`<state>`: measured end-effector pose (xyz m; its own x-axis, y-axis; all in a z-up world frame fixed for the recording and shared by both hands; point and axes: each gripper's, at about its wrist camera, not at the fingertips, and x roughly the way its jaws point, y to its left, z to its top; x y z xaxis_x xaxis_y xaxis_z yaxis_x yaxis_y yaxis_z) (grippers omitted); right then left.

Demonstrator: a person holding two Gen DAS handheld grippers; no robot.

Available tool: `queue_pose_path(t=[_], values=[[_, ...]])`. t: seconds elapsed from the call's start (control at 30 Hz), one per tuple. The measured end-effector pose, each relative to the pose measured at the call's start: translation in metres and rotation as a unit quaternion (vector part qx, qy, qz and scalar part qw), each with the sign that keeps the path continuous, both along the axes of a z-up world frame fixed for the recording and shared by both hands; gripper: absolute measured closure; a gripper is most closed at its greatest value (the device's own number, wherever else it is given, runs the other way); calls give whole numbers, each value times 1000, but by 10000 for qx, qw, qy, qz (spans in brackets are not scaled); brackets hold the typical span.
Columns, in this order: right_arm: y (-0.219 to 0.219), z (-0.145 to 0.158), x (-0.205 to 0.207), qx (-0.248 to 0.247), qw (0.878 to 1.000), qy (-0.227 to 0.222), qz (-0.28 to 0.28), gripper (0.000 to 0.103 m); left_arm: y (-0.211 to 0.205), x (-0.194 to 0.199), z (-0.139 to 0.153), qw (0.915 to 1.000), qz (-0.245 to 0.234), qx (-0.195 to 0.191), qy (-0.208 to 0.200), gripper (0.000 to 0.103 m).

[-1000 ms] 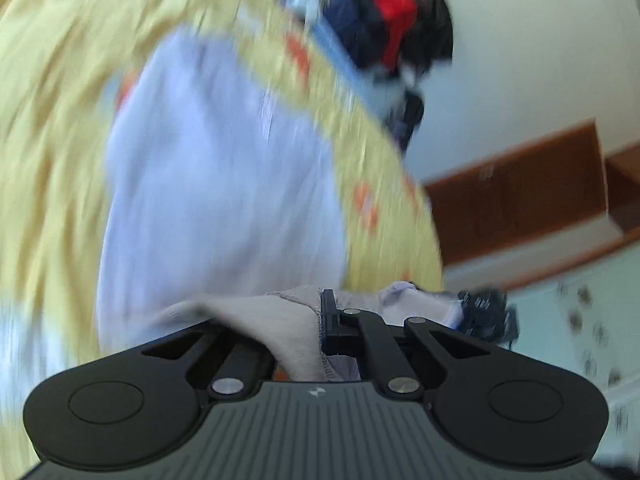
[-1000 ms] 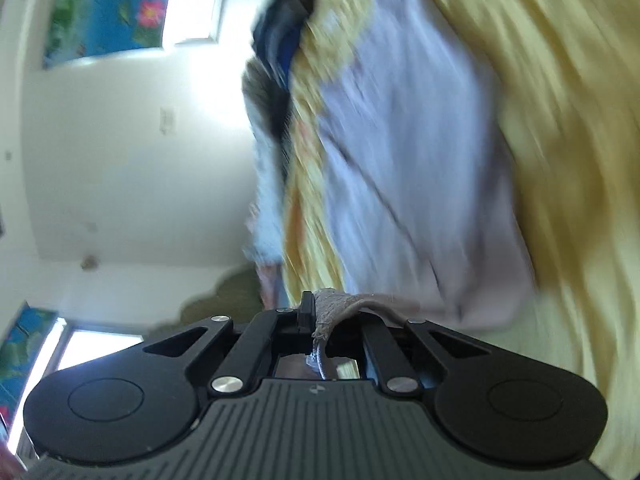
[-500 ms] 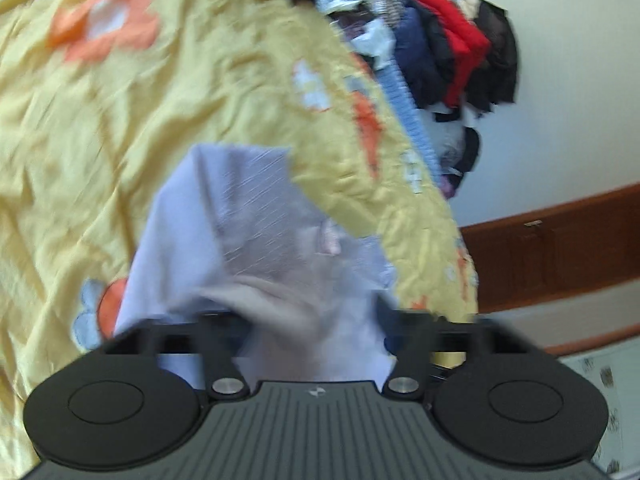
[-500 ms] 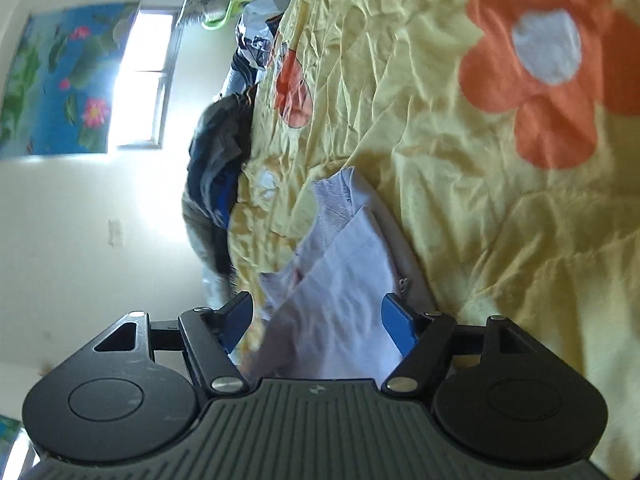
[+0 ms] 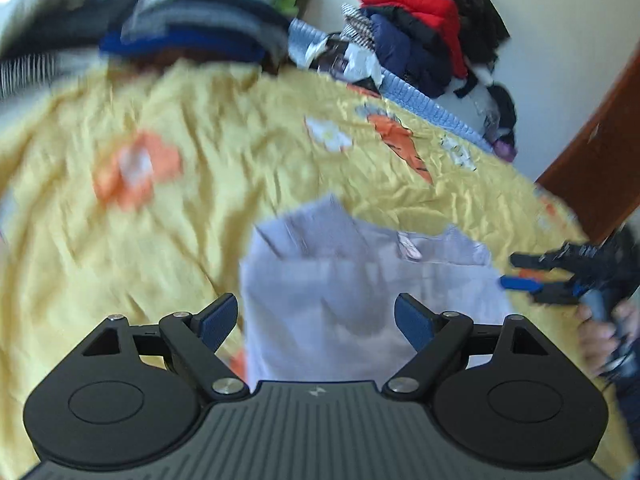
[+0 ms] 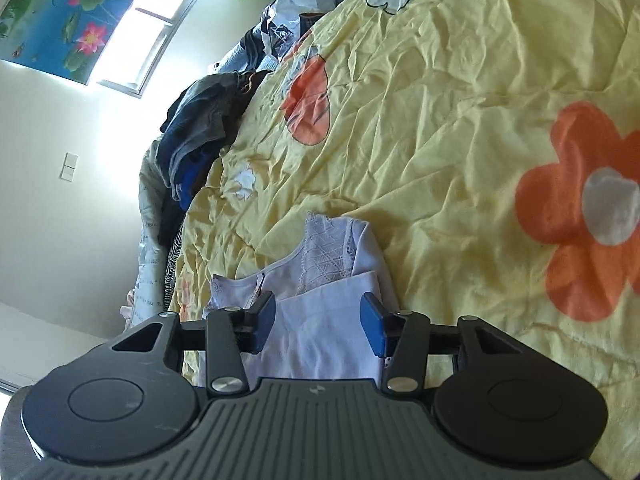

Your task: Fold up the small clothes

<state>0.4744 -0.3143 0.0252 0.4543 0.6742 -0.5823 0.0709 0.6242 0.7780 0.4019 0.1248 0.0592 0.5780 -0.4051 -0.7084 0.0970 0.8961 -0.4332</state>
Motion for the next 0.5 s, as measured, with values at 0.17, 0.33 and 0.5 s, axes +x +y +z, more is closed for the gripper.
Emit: queue_pose_path(t=[0.17,0.33,0.5], values=[[-7,-5,1,-45,9999,69,-102,55,21,9,-22,9955,484,-754,318,17],[-9,-10,3,62,9999,127,-40,55,32,12,-29,9885,707,-1260,448,17],[-4,-13,5,19,9999,138,36,55,32,16,-32,9880,737,-1248,536,17]])
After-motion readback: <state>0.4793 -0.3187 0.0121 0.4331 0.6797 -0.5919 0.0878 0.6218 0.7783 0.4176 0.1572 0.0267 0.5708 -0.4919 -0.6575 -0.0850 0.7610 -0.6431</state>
